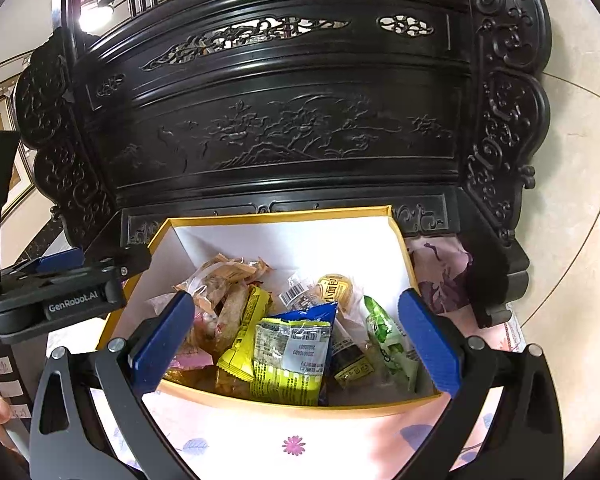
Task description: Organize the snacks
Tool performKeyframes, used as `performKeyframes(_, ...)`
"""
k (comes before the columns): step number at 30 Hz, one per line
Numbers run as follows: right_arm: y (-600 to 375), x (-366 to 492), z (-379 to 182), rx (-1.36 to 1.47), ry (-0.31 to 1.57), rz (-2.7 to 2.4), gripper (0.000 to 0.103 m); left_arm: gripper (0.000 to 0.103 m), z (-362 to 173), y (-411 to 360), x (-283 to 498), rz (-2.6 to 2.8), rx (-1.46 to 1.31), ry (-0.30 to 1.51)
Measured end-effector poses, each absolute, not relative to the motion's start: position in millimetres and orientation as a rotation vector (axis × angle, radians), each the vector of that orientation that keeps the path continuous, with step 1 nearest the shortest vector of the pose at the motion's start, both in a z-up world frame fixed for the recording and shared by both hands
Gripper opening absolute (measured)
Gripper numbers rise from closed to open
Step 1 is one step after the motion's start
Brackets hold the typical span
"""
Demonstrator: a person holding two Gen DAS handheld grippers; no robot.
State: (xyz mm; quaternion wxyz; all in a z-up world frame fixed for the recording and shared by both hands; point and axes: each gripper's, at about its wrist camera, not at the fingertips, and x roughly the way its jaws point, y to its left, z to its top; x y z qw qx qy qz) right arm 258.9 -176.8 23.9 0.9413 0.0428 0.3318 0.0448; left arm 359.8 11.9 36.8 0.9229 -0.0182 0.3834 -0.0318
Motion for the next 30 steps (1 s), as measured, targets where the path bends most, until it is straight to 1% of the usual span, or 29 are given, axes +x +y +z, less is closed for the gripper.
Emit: performKeyframes(30, -179, 261, 19, 0.092, 0.703, 0.095, 0.102, 0.101, 30, 1, 359, -0.09, -0.019, 0.812)
